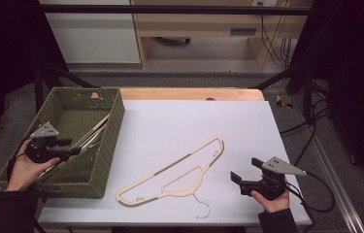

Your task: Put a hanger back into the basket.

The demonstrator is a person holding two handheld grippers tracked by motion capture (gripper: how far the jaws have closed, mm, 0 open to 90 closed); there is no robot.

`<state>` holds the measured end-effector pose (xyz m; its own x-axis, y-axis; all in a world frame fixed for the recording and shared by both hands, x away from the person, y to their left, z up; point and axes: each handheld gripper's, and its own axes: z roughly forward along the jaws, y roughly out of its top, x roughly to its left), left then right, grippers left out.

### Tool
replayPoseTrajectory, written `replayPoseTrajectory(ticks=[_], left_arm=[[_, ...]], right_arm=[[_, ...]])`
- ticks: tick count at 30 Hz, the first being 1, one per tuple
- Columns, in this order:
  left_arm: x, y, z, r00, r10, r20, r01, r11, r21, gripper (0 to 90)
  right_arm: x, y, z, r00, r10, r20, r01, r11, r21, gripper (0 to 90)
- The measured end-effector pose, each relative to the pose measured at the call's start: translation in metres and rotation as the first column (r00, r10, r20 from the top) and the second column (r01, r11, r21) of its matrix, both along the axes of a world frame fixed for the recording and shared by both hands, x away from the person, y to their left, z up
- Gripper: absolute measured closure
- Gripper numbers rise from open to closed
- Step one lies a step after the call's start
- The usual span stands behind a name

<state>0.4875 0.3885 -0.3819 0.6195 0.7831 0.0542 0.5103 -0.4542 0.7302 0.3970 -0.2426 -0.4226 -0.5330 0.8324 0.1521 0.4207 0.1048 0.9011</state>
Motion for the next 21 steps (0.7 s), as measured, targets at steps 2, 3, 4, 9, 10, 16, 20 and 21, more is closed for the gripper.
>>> replayPoseTrajectory(ticks=[2, 3, 4, 9, 10, 16, 20, 21], left_arm=[[-0.001, -0.001, 0.003, 1.0, 0.005, 0.008, -0.005, 0.9999, -0.015, 43.3], [-0.001, -0.001, 0.005, 0.9999, 0.006, 0.01, -0.006, 0.9997, -0.026, 42.8], [-0.001, -0.001, 0.005, 0.9999, 0.006, 0.01, -0.006, 0.9997, -0.026, 42.0], [-0.009, -0.007, 0.019, 0.9962, 0.034, 0.08, -0.025, 0.9943, -0.104, 37.1], [-0.011, -0.008, 0.022, 0.9945, 0.038, 0.097, -0.027, 0.9937, -0.109, 35.3], [-0.023, -0.014, 0.037, 0.9771, 0.076, 0.199, -0.043, 0.9853, -0.166, 22.6], [-0.033, -0.027, 0.049, 0.9678, 0.083, 0.238, -0.025, 0.9717, -0.235, 17.7], [-0.033, -0.027, 0.049, 0.9678, 0.083, 0.238, -0.025, 0.9717, -0.235, 15.6]], right_arm=[[0.0, 0.0, 0.0, 1.0, 0.003, 0.0, -0.003, 1.0, 0.002, 4.9], [0.0, 0.0, 0.0, 1.0, 0.003, 0.001, -0.003, 1.0, 0.002, 4.9], [0.0, 0.001, 0.001, 1.0, 0.004, 0.001, -0.004, 1.0, 0.001, 4.8], [-0.002, 0.002, 0.002, 1.0, 0.009, 0.004, -0.009, 0.9999, 0.006, 4.9], [-0.002, 0.002, 0.003, 0.9999, 0.01, 0.005, -0.011, 0.9999, 0.007, 4.9], [-0.002, 0.005, 0.003, 0.9997, 0.021, 0.009, -0.022, 0.9997, 0.011, 4.6], [-0.002, 0.007, 0.004, 0.9998, 0.02, 0.005, -0.02, 0.9995, 0.026, 4.8], [-0.002, 0.007, 0.004, 0.9998, 0.02, 0.005, -0.02, 0.9995, 0.026, 4.8]])
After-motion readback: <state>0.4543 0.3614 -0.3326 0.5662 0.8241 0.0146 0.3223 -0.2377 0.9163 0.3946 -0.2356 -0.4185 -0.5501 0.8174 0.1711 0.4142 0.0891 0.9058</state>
